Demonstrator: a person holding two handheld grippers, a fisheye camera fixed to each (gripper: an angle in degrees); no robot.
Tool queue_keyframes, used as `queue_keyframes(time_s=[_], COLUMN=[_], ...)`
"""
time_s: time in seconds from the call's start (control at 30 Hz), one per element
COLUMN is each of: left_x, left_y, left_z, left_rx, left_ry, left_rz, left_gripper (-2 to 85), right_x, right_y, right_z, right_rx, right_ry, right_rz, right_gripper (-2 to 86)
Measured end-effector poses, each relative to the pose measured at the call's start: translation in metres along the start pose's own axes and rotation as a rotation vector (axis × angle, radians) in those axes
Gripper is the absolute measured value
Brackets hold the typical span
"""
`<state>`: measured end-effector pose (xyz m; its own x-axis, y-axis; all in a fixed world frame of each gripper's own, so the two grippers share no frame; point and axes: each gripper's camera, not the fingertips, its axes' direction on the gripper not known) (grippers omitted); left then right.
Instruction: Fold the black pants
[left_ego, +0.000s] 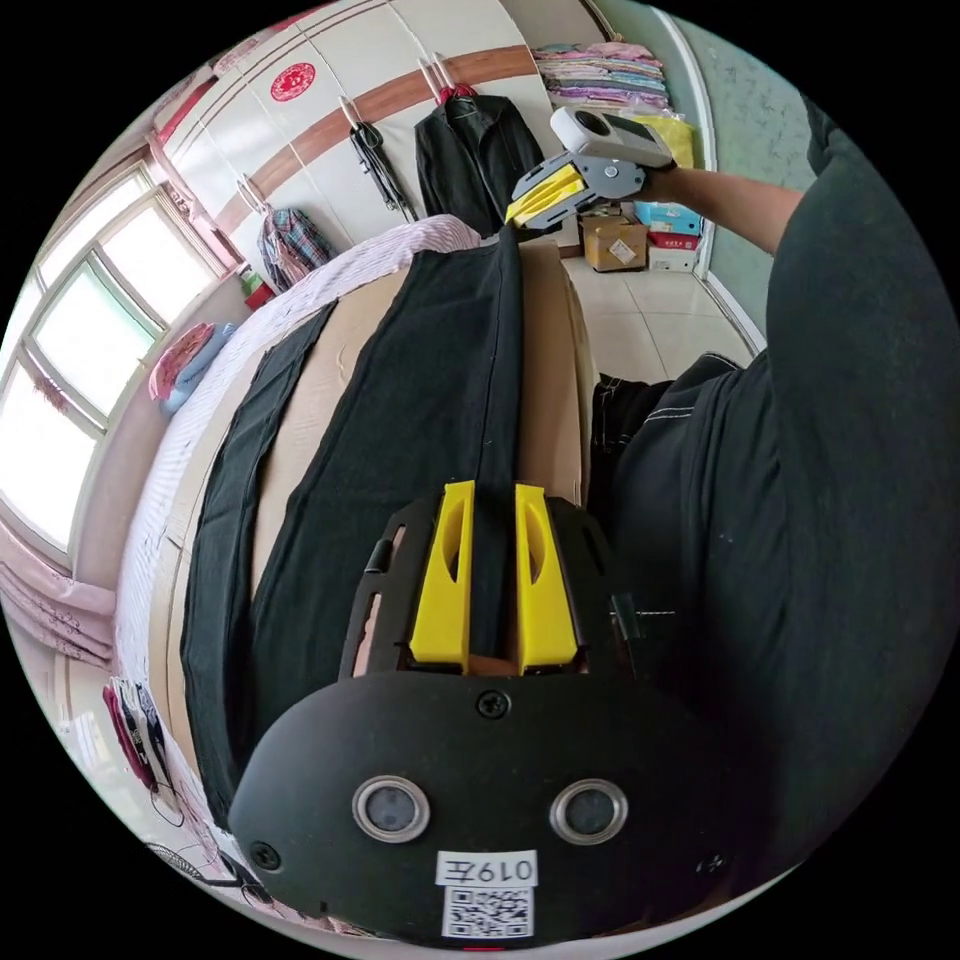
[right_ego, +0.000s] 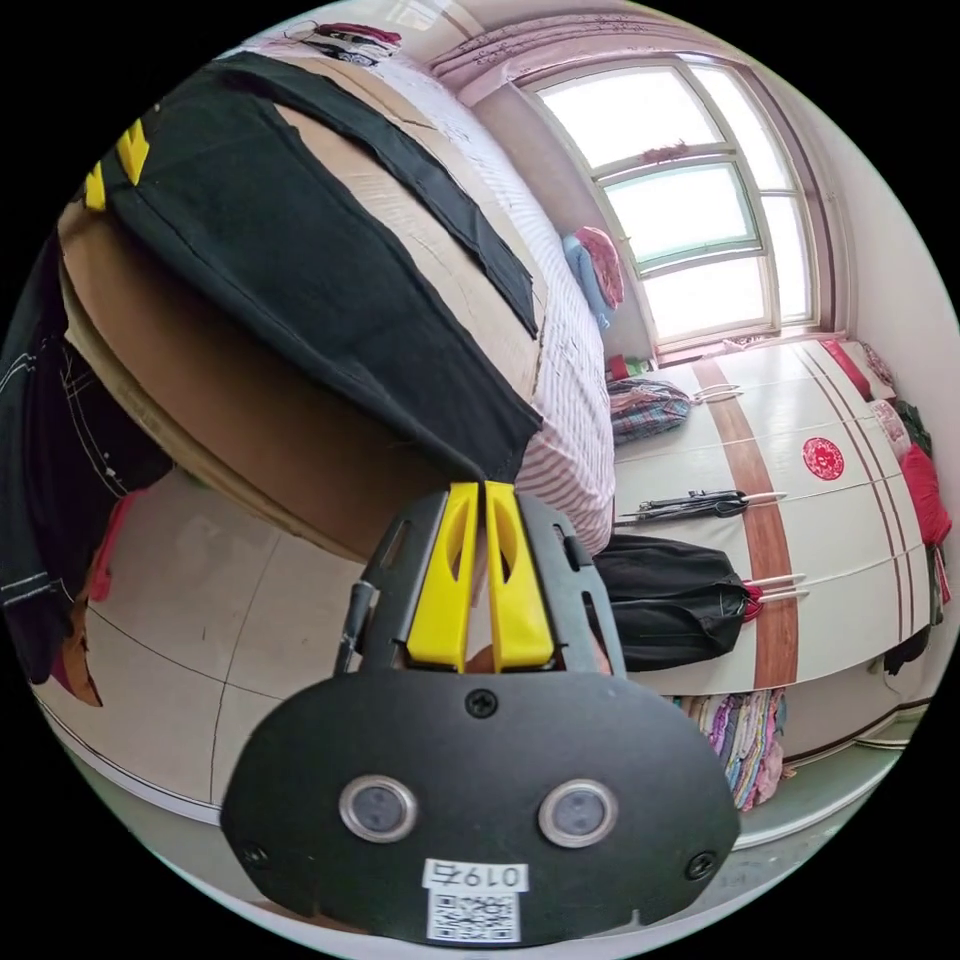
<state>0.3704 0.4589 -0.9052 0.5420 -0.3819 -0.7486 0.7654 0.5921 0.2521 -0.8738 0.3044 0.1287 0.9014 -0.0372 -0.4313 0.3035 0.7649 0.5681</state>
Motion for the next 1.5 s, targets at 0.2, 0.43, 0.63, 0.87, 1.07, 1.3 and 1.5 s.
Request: queue_keyframes(time_s=[0.2,0.43,0.63,0.87,1.07,1.3,1.5], left_x=[-0.007,-0.023,-0.027,-0.035,-0.042,-0.046,-0.053], left_y=[-0.009,-0.012,-0.016,-0.021,-0.028,-0.041,-0.047], left_z=[0.009,0.017,0.026,0.037,0.049,0.065,0.081], left_rx=[-0.030,-0.023,-0.025,-0.025,-0.028,-0.040,-0.039], left_ry=[0.053,0.129,0.135,0.159,0.181,0.205,0.239], left_rz=[-0.019,-0.060,-0.064,-0.084,-0.090,-0.079,-0.104], left_gripper=[1.3,0.9,0.8,0.7,0.7,0.8,0.7], right_x=[-0.042,-0.078,-0.057,-0.044,-0.028,-0.023,-0.013], right_y=[0.006,0.022,0.032,0.029,0.021,0.021,0.015], right_z=[0.012,0.040,0.069,0.083,0.077,0.065,0.050], right_rx=[-0.057,-0.060,-0.124,-0.148,-0.189,-0.198,-0.178], right_ry=[0.160,0.375,0.344,0.358,0.253,0.245,0.196], right_rz=[-0.140,-0.219,-0.230,-0.297,-0.328,-0.440,-0.355], right_gripper=[-0.8,-0.8,-0.7,-0.8,-0.9,-0.9,-0.8])
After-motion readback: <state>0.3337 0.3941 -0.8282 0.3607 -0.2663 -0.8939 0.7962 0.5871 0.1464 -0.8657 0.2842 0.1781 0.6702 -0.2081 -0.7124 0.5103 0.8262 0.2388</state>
